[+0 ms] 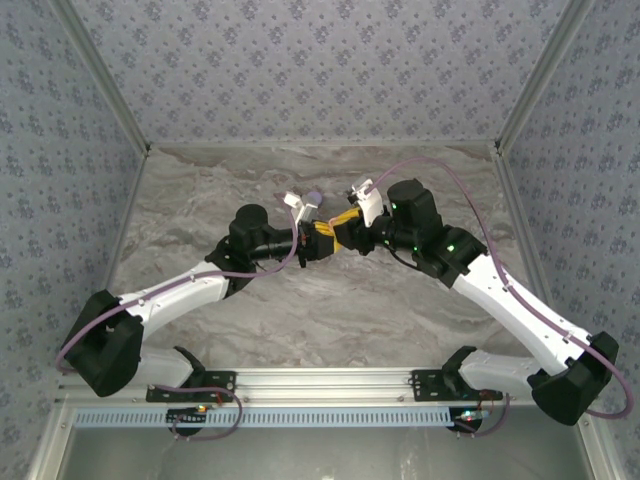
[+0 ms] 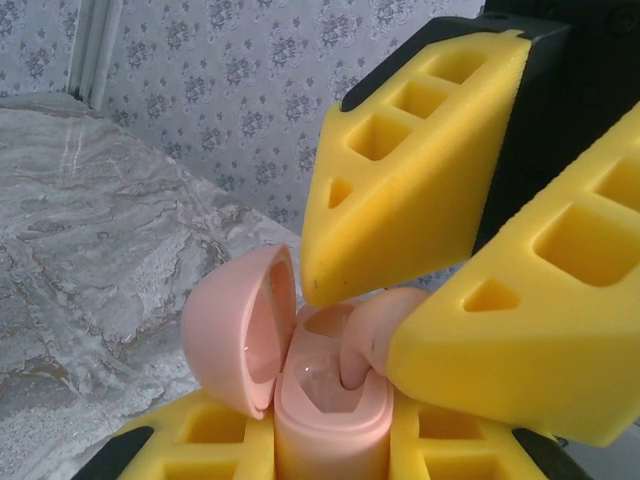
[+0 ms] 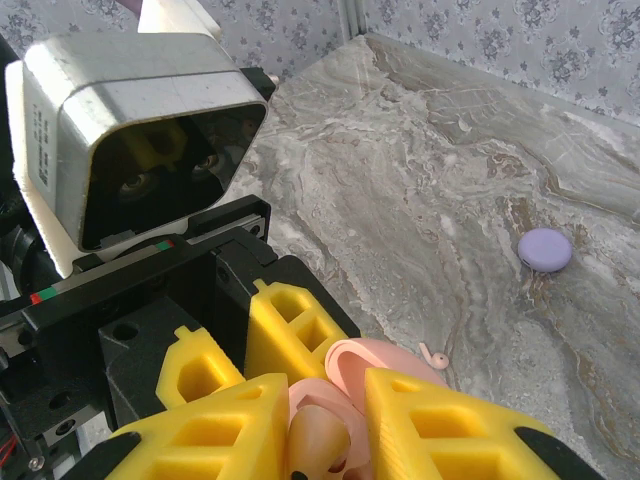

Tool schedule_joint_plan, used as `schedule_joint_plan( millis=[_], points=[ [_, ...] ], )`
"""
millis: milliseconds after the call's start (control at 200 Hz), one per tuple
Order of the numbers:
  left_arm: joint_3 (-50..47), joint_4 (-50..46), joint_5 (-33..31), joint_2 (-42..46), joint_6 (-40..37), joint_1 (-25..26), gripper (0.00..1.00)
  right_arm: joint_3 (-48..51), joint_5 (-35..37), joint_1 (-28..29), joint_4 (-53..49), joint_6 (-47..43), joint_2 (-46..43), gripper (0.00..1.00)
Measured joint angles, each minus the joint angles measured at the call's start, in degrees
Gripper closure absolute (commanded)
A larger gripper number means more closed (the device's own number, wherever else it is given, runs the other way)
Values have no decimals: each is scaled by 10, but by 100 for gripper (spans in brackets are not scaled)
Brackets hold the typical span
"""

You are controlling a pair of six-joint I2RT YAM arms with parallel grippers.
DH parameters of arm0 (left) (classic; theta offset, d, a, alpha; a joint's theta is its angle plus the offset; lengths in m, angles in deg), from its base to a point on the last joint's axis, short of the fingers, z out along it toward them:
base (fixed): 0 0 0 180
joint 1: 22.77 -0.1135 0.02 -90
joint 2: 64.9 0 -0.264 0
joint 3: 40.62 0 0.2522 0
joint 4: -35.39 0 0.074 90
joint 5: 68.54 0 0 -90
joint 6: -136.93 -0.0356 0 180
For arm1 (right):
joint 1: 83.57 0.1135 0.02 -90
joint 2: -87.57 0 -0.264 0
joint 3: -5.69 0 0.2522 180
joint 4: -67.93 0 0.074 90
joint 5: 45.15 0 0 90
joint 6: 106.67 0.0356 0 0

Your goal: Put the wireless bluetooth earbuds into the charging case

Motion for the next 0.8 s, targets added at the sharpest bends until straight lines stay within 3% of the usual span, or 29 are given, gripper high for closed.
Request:
schedule_joint_plan(
  millis=[360, 800],
  points=[
    [0, -8, -2, 0, -9, 0, 100, -2, 1, 0, -1, 5, 3, 58],
    [0, -26, -20, 0, -37, 0, 100, -2, 5, -2, 0, 24, 6, 55]
  ],
)
